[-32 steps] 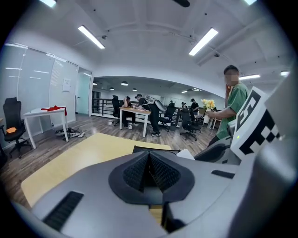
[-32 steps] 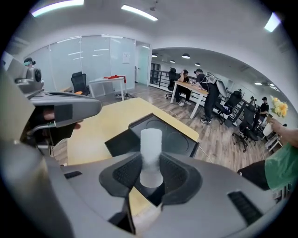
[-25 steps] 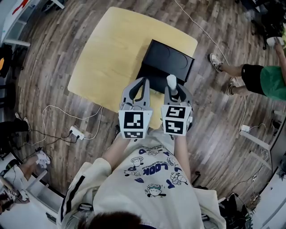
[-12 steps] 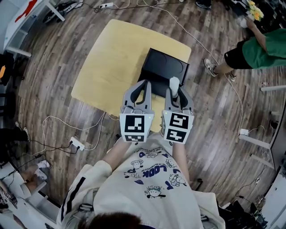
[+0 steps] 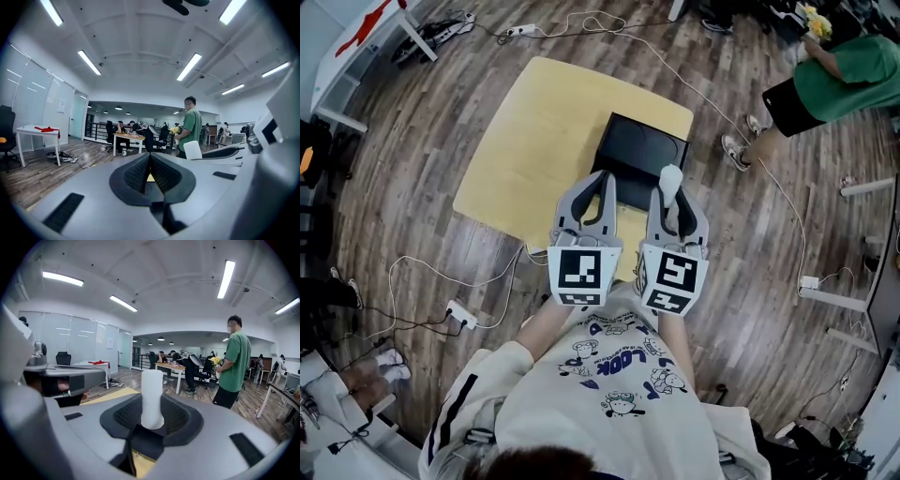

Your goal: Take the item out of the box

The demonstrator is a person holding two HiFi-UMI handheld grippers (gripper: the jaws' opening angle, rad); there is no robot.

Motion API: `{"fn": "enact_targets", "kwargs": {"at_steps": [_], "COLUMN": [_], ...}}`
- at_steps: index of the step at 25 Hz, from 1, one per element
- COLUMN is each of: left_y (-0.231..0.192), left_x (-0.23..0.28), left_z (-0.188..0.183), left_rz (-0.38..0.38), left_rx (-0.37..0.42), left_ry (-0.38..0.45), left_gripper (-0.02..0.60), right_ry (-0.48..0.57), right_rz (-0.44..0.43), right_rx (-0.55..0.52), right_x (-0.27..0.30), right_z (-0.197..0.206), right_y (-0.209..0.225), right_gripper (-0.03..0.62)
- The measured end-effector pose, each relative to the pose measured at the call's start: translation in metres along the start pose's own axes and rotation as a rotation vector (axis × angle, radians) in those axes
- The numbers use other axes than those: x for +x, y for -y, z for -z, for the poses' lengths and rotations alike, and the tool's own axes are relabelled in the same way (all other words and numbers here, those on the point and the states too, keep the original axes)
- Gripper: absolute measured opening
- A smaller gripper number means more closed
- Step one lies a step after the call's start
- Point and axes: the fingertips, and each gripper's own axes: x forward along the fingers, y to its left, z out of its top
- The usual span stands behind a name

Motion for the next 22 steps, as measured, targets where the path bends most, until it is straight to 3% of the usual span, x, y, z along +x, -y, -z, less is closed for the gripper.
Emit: {"fn": "enact_targets", "kwargs": {"at_steps": [15, 22], "left_y": [0.000, 0.004], "left_x": [-0.028, -0.032], "left_z": [-0.026, -0.026], "left_rz": [-0.015, -0.009], "left_rx": [0.051, 0.061], "left_ry": [0.082, 0.088], "left_gripper": [0.014, 0.014], "right_ry": [0.201, 0.249], "right_rz": [0.018, 0.017], "right_rx": [0.038, 0.052], "right_x": [-0.034, -0.042], "right_z": [-0.033, -0.039], "right_y": [-0.014, -0.017], "right_gripper": [0.141, 0.141]}}
